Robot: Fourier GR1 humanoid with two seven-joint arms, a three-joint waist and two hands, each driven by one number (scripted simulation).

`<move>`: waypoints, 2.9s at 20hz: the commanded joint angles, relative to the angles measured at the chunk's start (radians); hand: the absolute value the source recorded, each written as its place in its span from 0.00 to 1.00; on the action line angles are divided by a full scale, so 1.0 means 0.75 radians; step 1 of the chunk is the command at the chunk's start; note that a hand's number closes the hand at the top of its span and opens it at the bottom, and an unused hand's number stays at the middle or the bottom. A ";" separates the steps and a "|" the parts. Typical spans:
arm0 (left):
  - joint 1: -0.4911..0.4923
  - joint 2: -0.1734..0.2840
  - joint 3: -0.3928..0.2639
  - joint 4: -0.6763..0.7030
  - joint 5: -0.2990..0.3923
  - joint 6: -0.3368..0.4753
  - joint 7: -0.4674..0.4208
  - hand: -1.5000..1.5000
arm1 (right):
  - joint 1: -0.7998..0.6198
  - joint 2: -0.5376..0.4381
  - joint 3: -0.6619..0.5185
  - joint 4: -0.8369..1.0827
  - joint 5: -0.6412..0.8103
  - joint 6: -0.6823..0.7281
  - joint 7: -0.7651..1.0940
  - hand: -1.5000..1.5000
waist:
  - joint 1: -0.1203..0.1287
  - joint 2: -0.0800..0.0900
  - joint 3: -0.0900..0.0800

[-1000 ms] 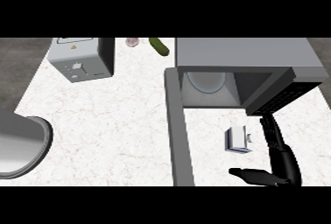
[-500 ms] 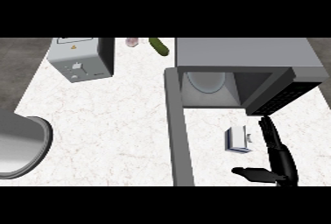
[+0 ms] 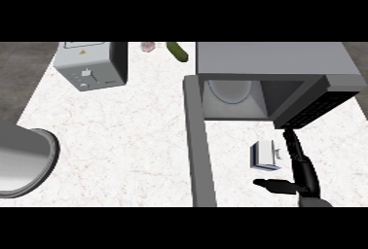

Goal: Pick up the milk, place it into the microwave and close the microwave

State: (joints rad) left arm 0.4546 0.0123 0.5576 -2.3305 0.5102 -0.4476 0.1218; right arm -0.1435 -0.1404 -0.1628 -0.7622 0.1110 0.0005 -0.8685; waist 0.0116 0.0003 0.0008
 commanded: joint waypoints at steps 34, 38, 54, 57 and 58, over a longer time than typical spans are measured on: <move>-0.011 -0.014 0.049 -0.066 0.068 0.016 0.056 0.00 | -0.246 0.021 0.066 -0.042 -0.039 0.225 -0.056 1.00 | -0.019 -0.006 -0.002; -0.013 0.060 0.199 0.079 0.176 -0.080 0.009 0.00 | -0.103 0.123 0.168 -0.376 0.007 0.084 0.134 1.00 | -0.024 -0.009 -0.003; -0.023 0.012 0.191 0.064 0.153 -0.110 0.015 0.00 | -0.803 0.117 0.127 -0.046 0.234 -0.309 0.573 1.00 | 0.023 0.006 -0.001; -0.034 -0.012 0.170 0.122 0.095 -0.172 -0.035 0.00 | -0.887 0.116 0.115 0.135 0.276 -0.367 0.515 1.00 | 0.028 0.010 -0.001; 0.041 -0.015 0.166 0.092 0.123 -0.170 -0.074 0.00 | -0.906 0.097 0.089 0.189 0.265 -0.368 0.493 1.00 | 0.038 0.009 -0.001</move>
State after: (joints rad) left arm 0.4524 0.0129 0.6864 -2.2689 0.6035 -0.5542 0.1114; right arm -0.7006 -0.0530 -0.0780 -0.7525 0.2713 -0.2224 -0.5158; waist 0.0219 0.0075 0.0057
